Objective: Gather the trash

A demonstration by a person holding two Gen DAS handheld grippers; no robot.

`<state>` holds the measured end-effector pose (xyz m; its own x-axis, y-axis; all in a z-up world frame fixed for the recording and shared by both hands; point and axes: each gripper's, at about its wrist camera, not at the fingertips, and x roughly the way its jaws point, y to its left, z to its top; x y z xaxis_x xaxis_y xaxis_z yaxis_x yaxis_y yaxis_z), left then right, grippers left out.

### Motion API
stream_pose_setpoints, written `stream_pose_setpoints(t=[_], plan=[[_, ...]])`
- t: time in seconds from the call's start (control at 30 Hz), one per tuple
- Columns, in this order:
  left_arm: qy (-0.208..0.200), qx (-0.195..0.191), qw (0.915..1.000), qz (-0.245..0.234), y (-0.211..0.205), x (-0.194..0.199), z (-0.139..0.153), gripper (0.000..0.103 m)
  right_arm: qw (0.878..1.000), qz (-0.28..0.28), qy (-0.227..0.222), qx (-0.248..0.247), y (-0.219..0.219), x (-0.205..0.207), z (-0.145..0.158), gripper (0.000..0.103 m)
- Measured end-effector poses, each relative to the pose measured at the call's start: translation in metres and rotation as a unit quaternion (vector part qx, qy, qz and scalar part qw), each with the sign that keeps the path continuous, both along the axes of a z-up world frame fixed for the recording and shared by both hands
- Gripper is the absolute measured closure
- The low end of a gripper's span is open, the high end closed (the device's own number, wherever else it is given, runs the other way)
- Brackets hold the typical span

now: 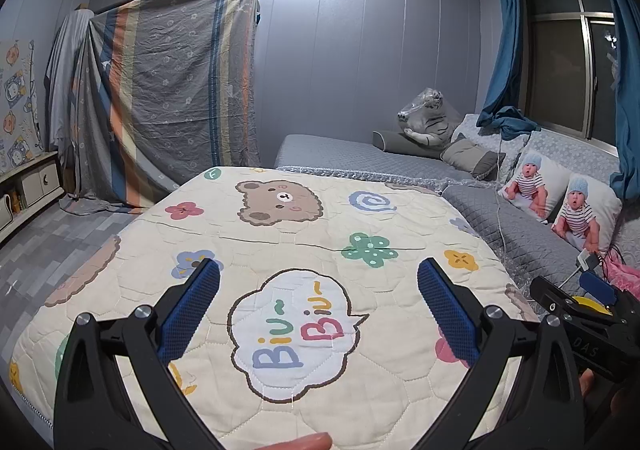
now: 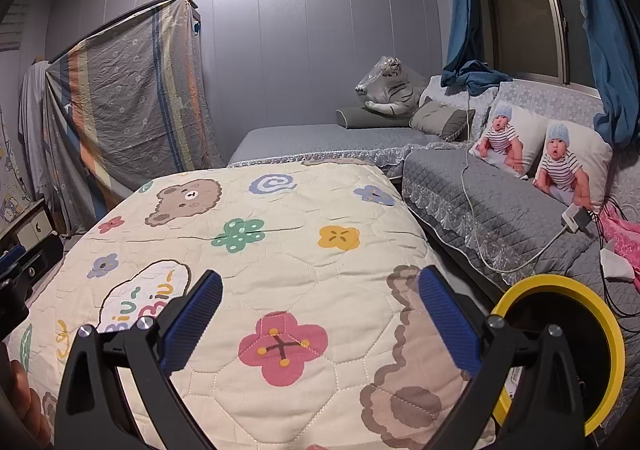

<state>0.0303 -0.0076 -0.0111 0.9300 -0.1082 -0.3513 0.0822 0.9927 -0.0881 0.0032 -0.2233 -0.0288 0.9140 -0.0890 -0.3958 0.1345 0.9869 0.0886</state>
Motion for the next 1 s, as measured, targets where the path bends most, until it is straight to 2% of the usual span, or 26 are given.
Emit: stream_pose_setpoints(t=[1.0], plan=[[0.0,0.004,1.0,-0.002,-0.0035,-0.0008,-0.0001,0.008,1.0,-0.002,0.017,0.013,-0.0017,0.0077,-0.0079,0.008]])
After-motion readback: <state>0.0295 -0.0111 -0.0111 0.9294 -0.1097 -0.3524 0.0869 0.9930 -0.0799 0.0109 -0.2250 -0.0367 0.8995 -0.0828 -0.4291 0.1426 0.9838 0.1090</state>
